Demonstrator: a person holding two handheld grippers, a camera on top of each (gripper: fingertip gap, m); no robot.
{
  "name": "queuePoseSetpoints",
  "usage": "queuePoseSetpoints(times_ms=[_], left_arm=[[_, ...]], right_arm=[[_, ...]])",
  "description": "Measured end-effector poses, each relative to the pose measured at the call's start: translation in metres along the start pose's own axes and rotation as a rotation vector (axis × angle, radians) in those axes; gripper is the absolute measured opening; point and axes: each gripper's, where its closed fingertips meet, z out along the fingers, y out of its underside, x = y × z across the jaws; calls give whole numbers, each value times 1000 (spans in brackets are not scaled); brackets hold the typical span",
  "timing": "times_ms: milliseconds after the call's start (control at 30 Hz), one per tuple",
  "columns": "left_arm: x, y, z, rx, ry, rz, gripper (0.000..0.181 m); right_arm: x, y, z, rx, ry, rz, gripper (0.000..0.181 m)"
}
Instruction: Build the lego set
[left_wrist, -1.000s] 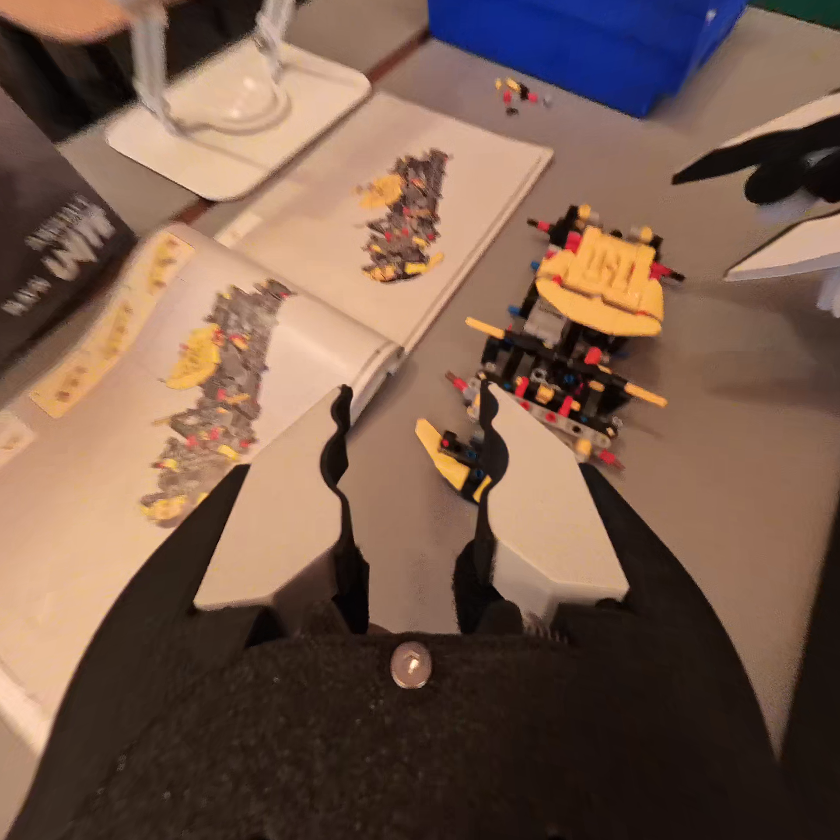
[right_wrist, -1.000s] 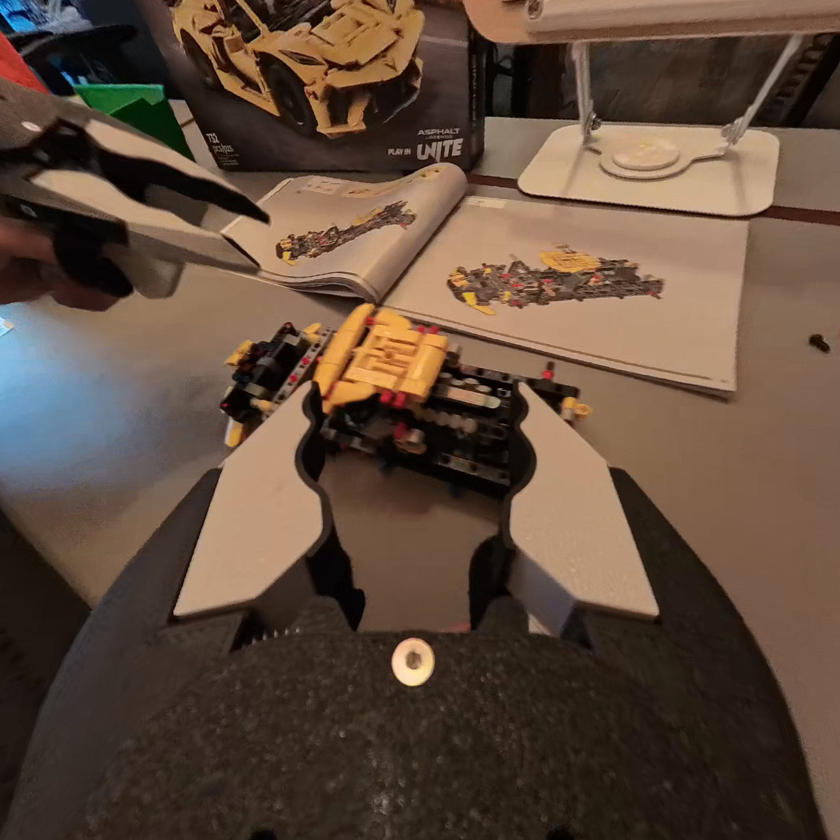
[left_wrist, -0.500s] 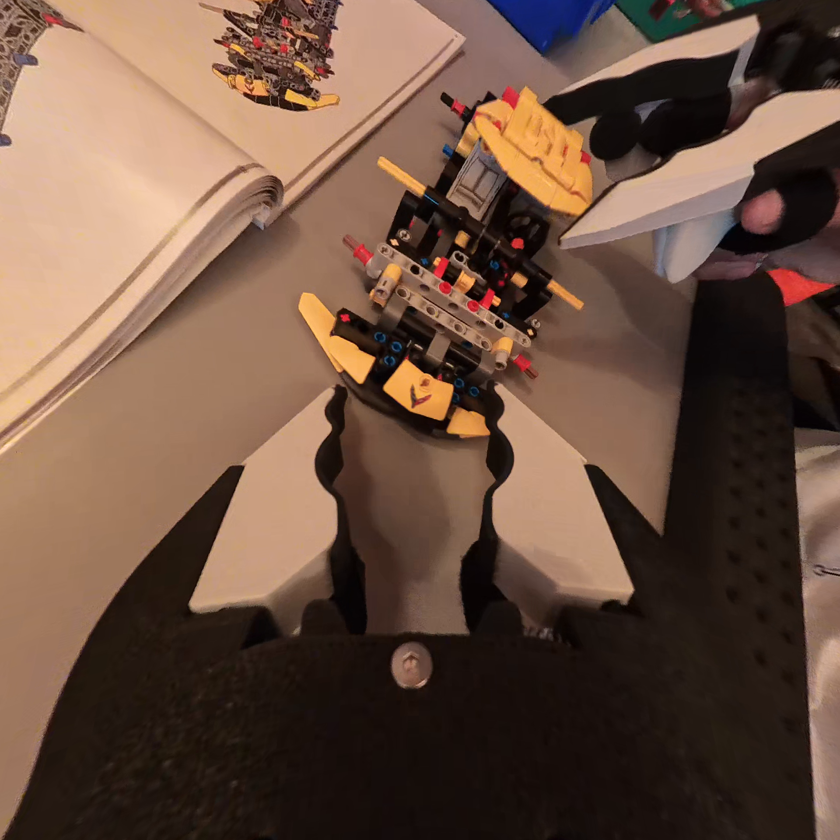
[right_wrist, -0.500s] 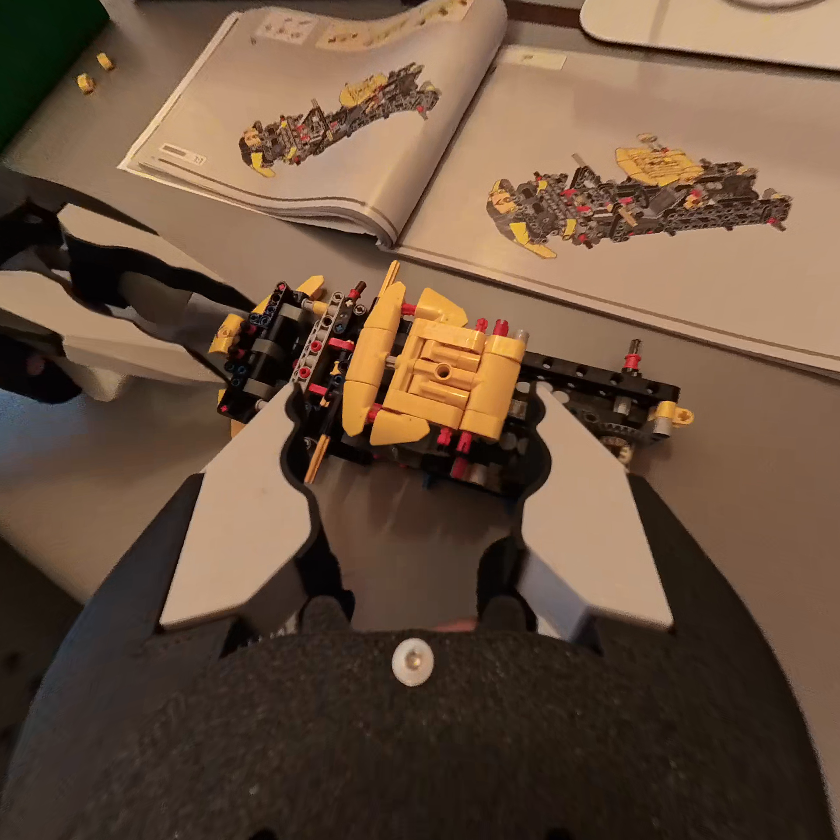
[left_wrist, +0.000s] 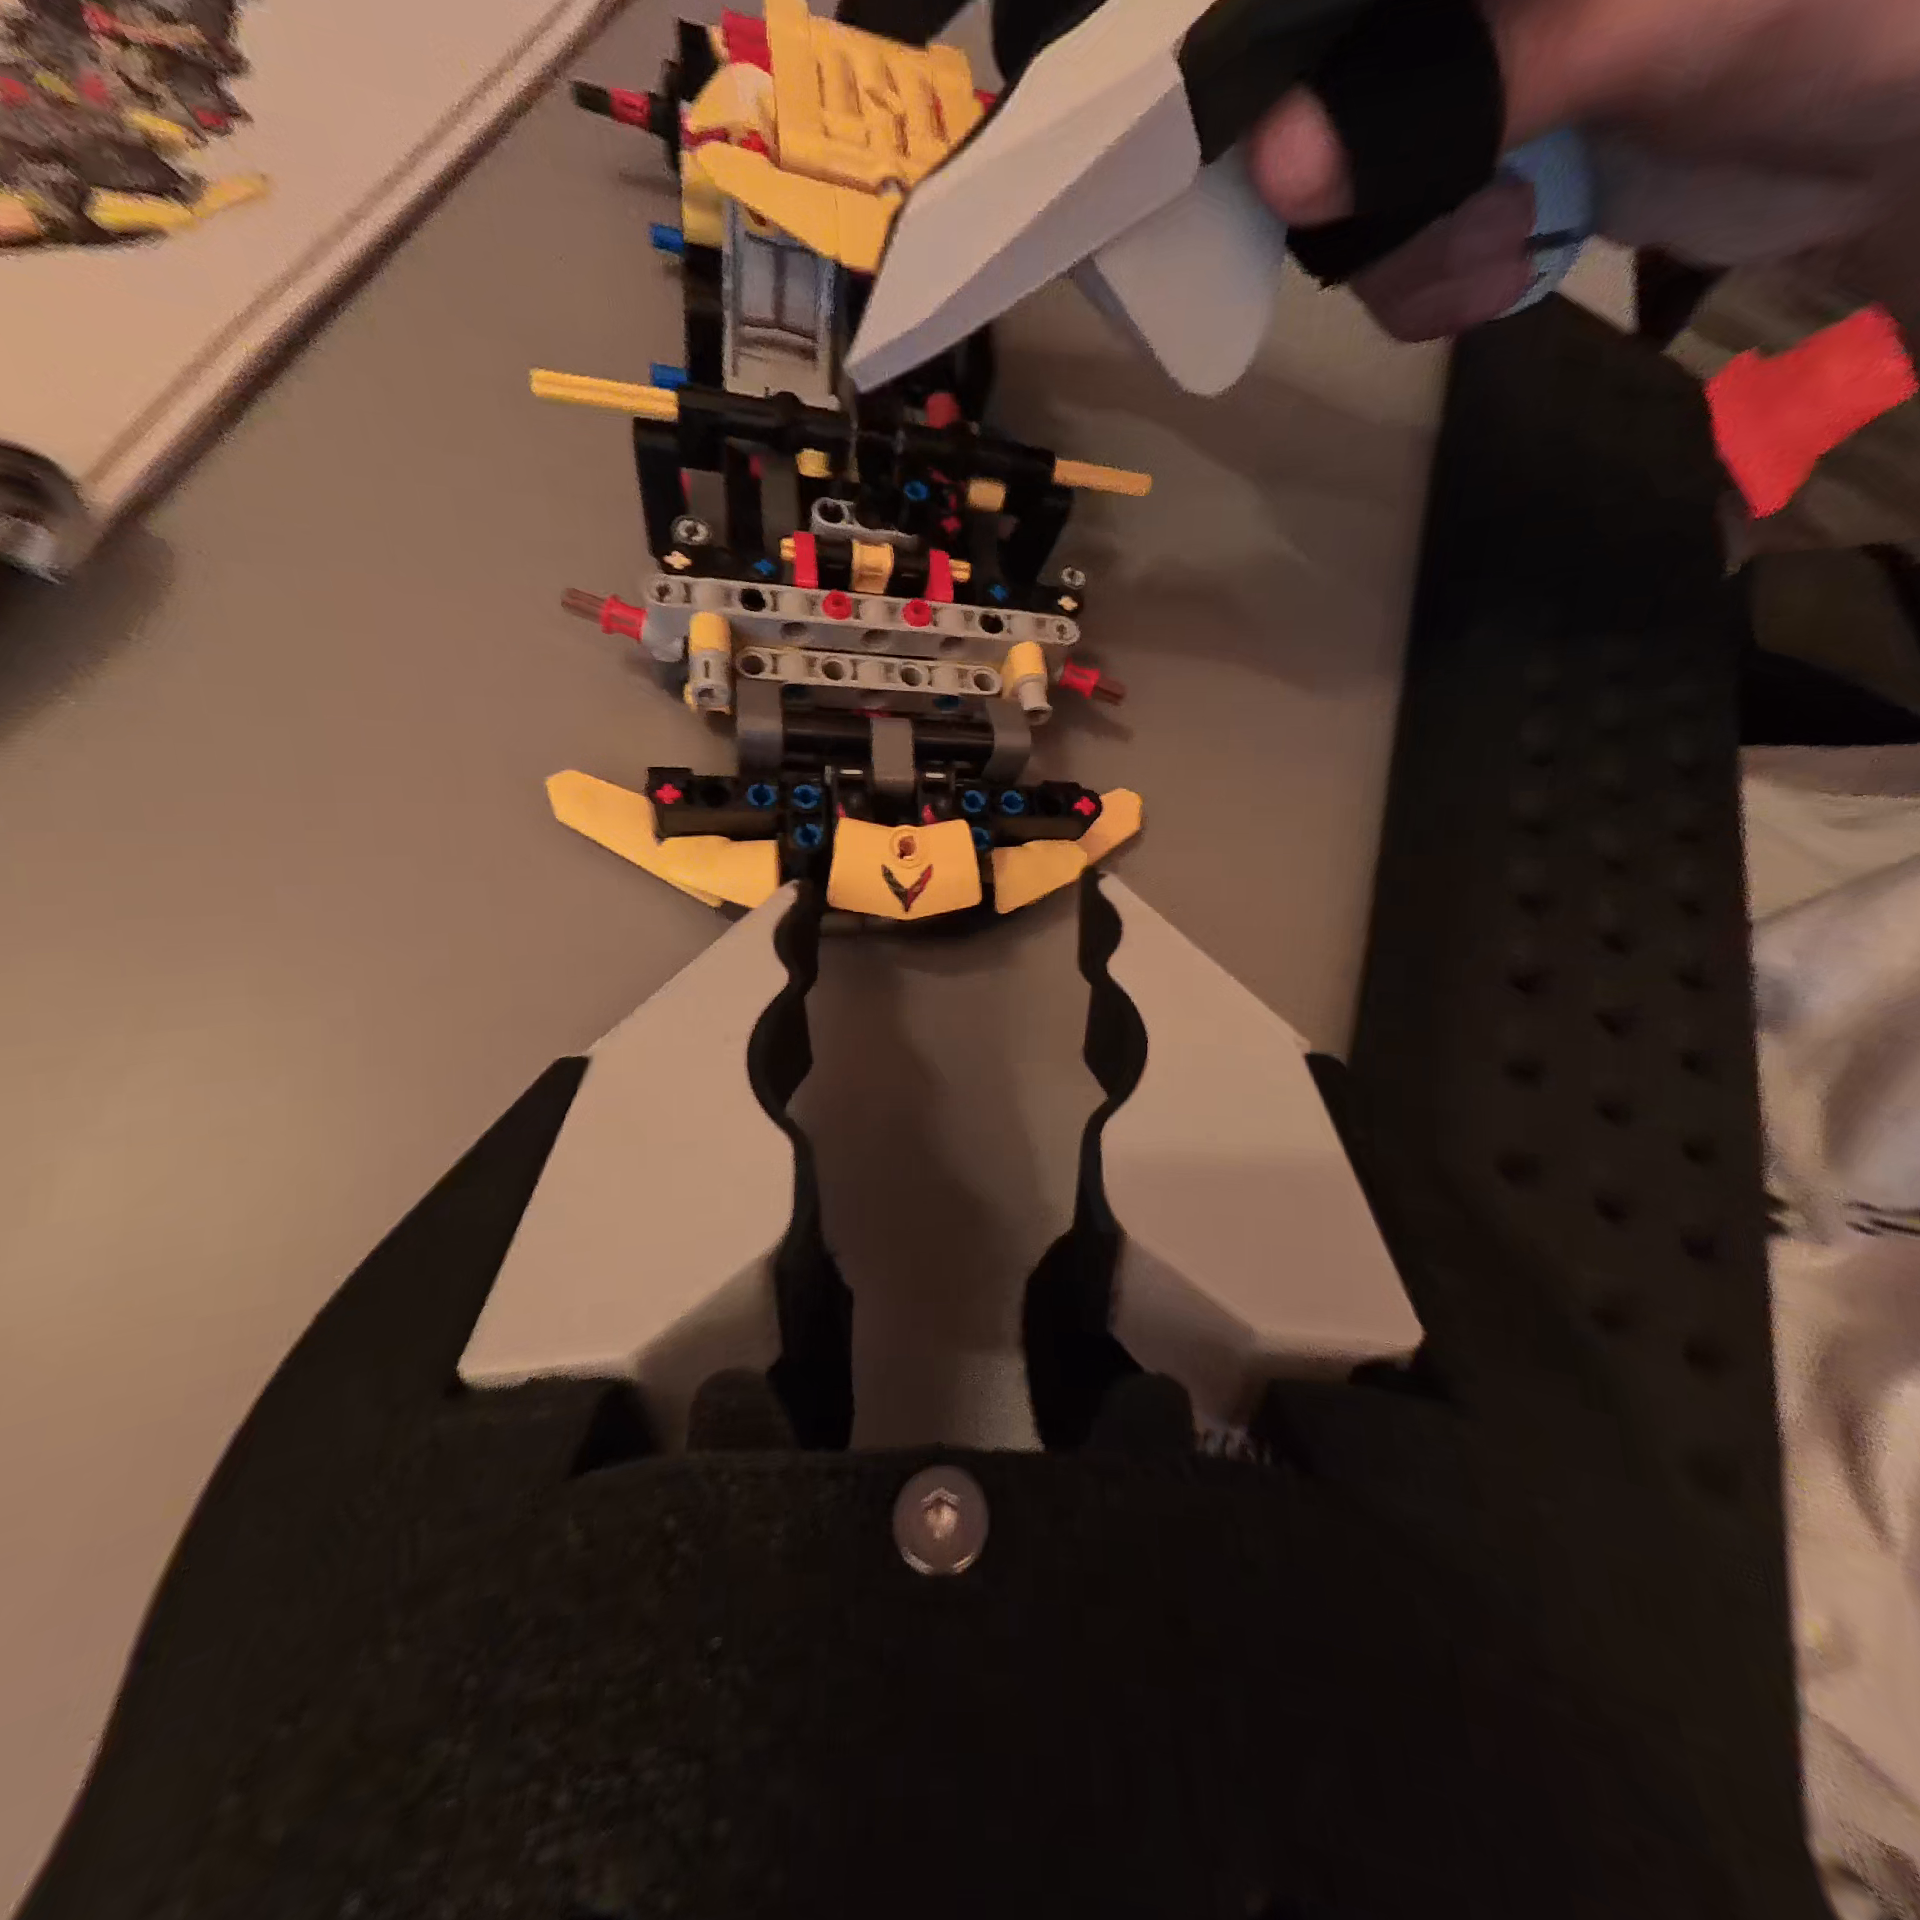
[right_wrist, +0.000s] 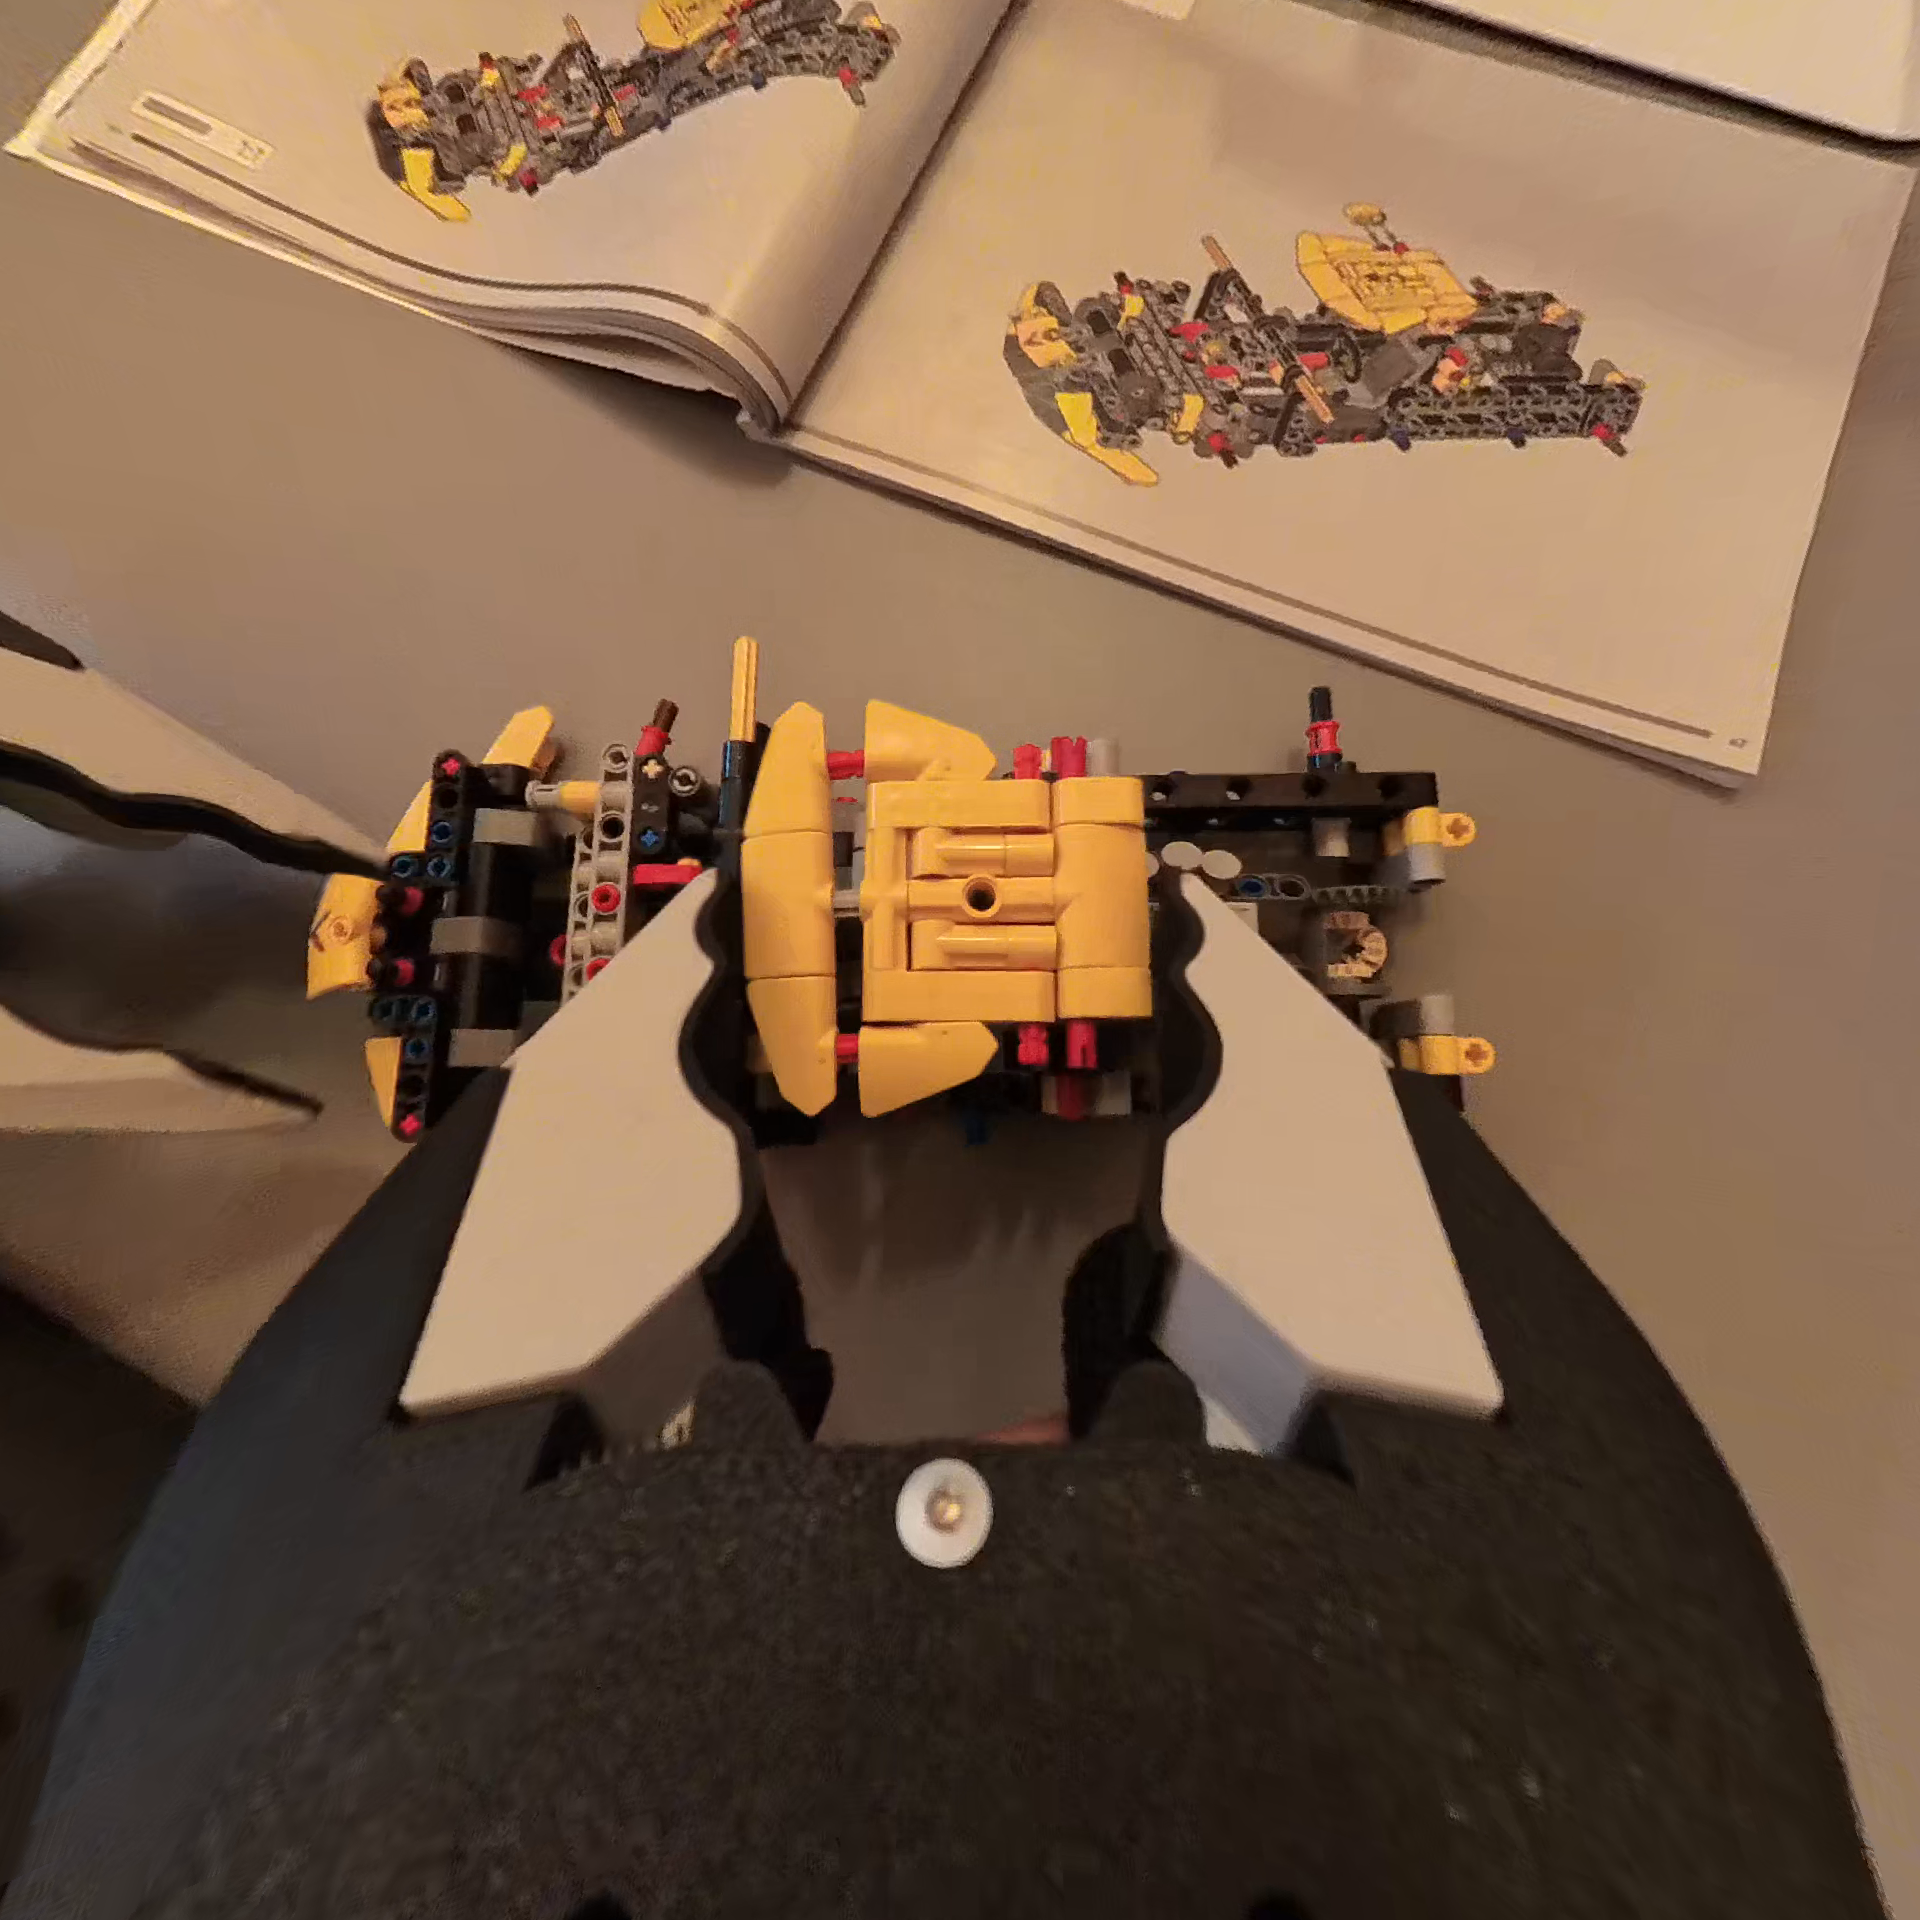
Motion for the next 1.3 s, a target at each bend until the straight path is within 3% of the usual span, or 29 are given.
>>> queuePoseSetpoints(times_ms=[200,267,767,933,1100,1133,1200,1300], left_arm=[[-14,-6,1,19,-143,134,43],[-15,-6,2,15,-169,165,42],[-7,-5,4,43,-158,125,42],[6,-2,0,27,-68,152,42],[-10,-42,-30,107,116,235,46],[-16,-55,-28,123,152,261,52],[-24,-79,-16,130,232,337,62],[-29,-100,14,52,338,452,82]], right_arm=[[5,8,-2,-173,42,-65,88],[3,7,0,-204,32,-46,82],[3,9,-2,-249,16,-64,75],[1,9,-3,-224,-57,-162,76],[-4,3,1,-108,-190,-326,77],[-4,1,-1,-79,-211,-342,81],[-3,5,-5,-60,-238,-385,106],[1,12,-10,-22,-240,-407,110]])
